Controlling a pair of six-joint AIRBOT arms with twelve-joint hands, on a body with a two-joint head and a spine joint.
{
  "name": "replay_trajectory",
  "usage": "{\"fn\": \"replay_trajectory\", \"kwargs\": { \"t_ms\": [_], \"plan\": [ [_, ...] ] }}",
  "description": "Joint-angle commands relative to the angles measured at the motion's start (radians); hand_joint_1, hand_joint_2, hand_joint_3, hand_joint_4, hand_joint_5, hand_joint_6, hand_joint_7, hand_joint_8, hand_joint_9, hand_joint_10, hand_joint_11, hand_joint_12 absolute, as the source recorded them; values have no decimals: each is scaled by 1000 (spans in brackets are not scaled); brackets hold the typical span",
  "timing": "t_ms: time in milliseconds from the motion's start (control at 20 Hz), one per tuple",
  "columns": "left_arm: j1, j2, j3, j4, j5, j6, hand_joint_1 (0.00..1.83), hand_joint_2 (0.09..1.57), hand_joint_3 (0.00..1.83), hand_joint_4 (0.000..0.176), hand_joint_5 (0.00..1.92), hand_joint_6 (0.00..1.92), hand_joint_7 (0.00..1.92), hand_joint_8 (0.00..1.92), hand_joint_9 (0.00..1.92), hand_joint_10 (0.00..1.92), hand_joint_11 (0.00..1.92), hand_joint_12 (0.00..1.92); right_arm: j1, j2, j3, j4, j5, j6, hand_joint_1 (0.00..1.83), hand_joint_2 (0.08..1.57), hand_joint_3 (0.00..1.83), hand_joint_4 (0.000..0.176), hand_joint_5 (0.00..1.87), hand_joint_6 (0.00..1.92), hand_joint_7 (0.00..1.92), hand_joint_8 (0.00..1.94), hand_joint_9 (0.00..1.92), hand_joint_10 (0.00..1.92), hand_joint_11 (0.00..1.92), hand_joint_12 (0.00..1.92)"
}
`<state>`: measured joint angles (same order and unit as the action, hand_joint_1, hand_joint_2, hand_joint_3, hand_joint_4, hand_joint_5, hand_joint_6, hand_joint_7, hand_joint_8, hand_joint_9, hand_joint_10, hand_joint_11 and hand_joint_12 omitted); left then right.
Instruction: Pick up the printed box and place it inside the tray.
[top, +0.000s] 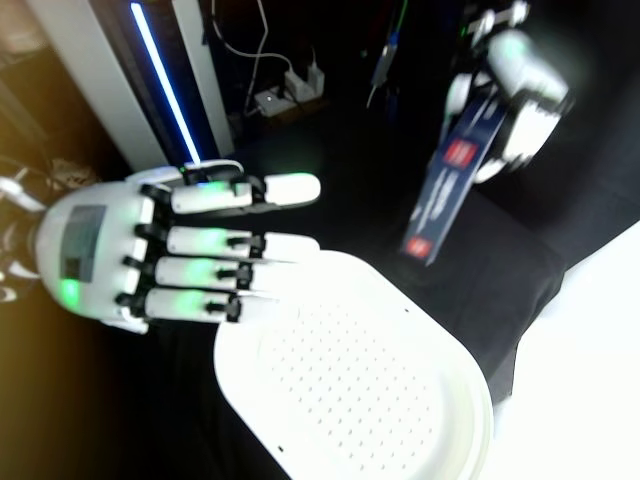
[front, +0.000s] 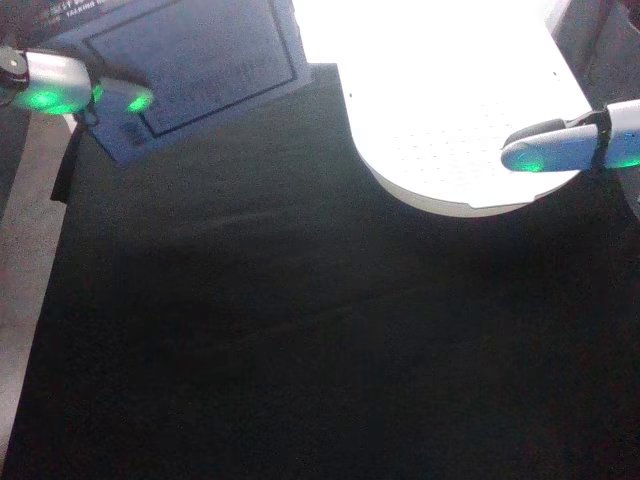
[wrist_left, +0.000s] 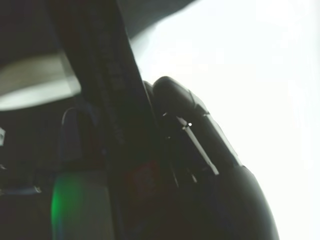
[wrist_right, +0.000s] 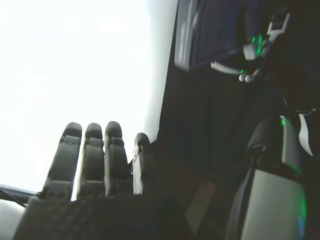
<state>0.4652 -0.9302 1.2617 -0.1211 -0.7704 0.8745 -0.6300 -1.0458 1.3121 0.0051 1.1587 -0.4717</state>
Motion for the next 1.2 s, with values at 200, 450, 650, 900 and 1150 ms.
{"fn": "replay_trajectory", "kwargs": {
  "t_ms": [200, 450, 650, 900, 1150],
  "plan": [
    [-67, -12, -27, 82, -167, -15, 1280, 1094, 0, 0, 947, 815, 1112, 1007, 1346, 858, 1221, 1297, 71, -47, 37, 27, 90, 12, 720, 636, 0, 162, 0, 0, 55, 1, 14, 2, 0, 388],
    [-90, -52, -36, 109, -187, -16, 1286, 1067, 0, 0, 1025, 741, 1158, 898, 1296, 893, 1188, 1377, 107, -108, 78, 25, 65, 29, 693, 597, 0, 137, 0, 0, 91, 5, 63, 9, 0, 455],
    [-100, -97, -27, 117, -193, -24, 1289, 1050, 1, 0, 1026, 758, 1222, 761, 1369, 787, 1233, 1322, 149, -171, 120, 26, 30, 55, 687, 623, 6, 113, 0, 0, 114, 3, 66, 3, 0, 418],
    [-102, -134, -11, 117, -217, -56, 1295, 1035, 0, 0, 1051, 722, 1278, 650, 1452, 594, 1259, 1199, 168, -201, 132, 45, 19, 56, 673, 574, 0, 84, 0, 0, 144, 3, 160, 13, 0, 1164],
    [-102, -154, -9, 119, -229, -60, 1291, 1034, 0, 0, 1082, 665, 1261, 682, 1424, 568, 1214, 1286, 168, -222, 137, 64, 19, 56, 682, 611, 4, 66, 41, 2, 222, 5, 170, 5, 0, 985]
  ]
}}
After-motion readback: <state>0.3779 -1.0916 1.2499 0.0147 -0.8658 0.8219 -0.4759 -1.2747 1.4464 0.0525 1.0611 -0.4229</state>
